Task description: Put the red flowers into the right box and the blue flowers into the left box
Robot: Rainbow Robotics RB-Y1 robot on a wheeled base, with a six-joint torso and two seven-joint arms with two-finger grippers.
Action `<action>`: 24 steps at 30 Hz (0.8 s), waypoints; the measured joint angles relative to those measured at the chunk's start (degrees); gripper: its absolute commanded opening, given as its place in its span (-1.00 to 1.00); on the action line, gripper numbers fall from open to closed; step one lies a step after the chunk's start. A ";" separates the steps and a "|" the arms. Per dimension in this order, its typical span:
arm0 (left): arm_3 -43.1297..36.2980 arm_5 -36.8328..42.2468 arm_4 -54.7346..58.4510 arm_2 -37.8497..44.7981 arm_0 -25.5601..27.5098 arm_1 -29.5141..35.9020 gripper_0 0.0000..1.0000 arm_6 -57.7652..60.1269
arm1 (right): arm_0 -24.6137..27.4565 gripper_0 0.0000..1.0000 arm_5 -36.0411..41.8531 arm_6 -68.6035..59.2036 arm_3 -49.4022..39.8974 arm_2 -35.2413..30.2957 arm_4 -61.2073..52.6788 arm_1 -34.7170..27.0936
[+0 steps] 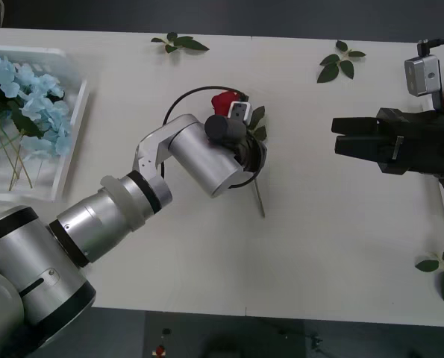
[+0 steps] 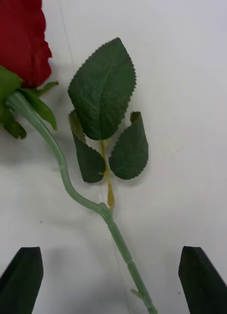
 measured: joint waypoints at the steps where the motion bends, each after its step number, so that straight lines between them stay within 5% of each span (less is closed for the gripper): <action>1: 0.01 0.01 0.52 -0.01 0.00 0.00 0.53 -0.16 | 0.00 1.00 0.00 0.00 0.00 0.00 0.00 0.00; 17: 0.06 5.66 2.82 -0.62 0.00 0.00 0.54 -6.57 | 0.00 1.00 0.00 0.00 0.00 0.00 0.00 0.00; 24: 0.06 7.21 2.52 -3.50 -0.01 0.00 0.97 -6.57 | 0.00 1.00 0.00 0.00 0.00 0.00 0.00 0.00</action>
